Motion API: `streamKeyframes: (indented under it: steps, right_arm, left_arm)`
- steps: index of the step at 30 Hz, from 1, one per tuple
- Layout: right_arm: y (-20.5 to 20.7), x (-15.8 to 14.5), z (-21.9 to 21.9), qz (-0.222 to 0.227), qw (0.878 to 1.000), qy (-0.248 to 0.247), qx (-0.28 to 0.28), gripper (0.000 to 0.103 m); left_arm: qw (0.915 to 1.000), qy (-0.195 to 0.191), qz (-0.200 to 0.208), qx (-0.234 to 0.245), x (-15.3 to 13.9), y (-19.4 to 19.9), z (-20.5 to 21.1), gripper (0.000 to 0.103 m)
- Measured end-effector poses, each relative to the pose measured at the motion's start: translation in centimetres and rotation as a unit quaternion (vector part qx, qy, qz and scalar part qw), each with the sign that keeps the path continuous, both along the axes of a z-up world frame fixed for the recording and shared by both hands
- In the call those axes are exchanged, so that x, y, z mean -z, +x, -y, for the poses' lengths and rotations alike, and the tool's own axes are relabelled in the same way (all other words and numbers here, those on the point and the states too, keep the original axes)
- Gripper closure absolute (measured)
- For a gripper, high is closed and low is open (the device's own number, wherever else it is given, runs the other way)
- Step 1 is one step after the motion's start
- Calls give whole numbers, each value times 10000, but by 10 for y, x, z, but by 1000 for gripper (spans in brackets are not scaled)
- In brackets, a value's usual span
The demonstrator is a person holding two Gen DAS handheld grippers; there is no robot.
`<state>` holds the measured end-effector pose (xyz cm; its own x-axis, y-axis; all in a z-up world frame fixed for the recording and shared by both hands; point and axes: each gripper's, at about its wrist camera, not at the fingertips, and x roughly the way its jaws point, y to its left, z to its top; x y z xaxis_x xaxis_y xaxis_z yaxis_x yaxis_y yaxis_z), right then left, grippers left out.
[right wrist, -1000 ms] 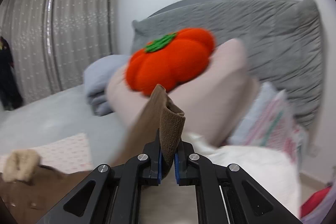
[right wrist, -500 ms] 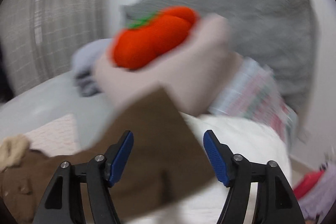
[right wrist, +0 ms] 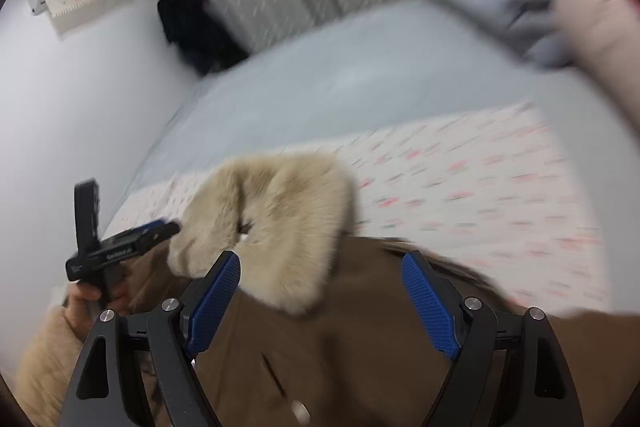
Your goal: Fold large clothes
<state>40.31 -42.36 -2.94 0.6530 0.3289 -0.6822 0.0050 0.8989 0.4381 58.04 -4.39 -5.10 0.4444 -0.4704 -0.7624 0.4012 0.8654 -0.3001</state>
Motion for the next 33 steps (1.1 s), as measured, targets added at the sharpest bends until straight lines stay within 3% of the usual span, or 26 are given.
streamKeyframes:
  steps: [2,4,5,6,7,8,9,10,11,13,15,16,17,18,19,20,21,22,23,24,25,28,33]
  right_arm:
    - [28,17,-3,-164,9998,150,8,18]
    - [58,37,0,-368,9973,639,24,18]
    - [67,49,2,-472,9946,929,0,18]
    - [76,59,0,-568,9905,1251,-67,18]
    - [86,69,-4,-672,9856,1547,-127,18]
    - [92,74,-9,-728,9844,1600,-46,20]
    - [93,76,-12,-696,9864,1484,106,37]
    - [94,76,-15,-573,9891,1353,119,91]
    - [94,75,-16,-492,9870,1527,122,90]
    - [84,54,-22,211,9907,1324,212,92]
    - [80,36,-32,695,9934,894,194,92]
    - [83,30,-39,844,9947,563,193,92]
    - [89,32,-44,787,9962,318,173,92]
    - [96,41,-51,645,9978,1,165,92]
    - [101,57,-61,500,9975,-475,177,90]
    - [102,71,-63,363,9970,-646,203,89]
    - [104,80,-58,231,9986,-380,270,85]
    - [100,79,-43,293,9986,16,445,68]
    - [94,78,-32,214,9975,109,669,59]
    - [90,76,-29,179,9971,136,725,55]
    - [81,71,-27,142,9971,125,742,52]
    - [49,46,-38,181,9952,-550,783,45]
    - [-15,26,-71,128,9917,-1230,342,37]
  left_arm:
    - [9984,-387,-422,32,19,17,3,17]
    - [9942,-696,-813,49,36,28,4,19]
    - [9923,-860,-892,59,41,31,5,28]
    - [9906,-1023,-898,125,43,31,7,49]
    - [9889,-1147,-924,176,43,29,8,62]
    - [9890,-1169,-906,65,44,28,7,69]
    - [9882,-1306,-802,-74,42,23,3,76]
    - [9860,-1536,-626,-178,37,16,-3,77]
    - [9840,-1698,-469,-254,33,12,-7,78]
    - [9783,-2016,309,-372,15,-9,-17,79]
    - [9813,-1731,771,-328,14,-15,-11,78]
    - [9870,-1411,714,-293,23,-10,-2,78]
    - [9927,-1070,436,-338,40,-1,6,75]
    - [9941,-1011,86,-395,54,8,9,70]
    - [9912,-1241,-171,-434,61,15,4,69]
    - [9892,-1378,-212,-450,61,15,1,68]
    - [9898,-1335,-190,-449,60,13,3,63]
    - [9914,-1212,-131,-465,56,9,5,59]
    - [9931,-1036,-45,-552,50,3,7,47]
    - [9942,-843,29,-668,42,-3,8,33]
    - [9947,-645,144,-787,33,-10,9,28]
    - [9947,-269,571,-808,2,-37,7,23]
    - [9952,368,865,-269,-29,-100,-21,17]
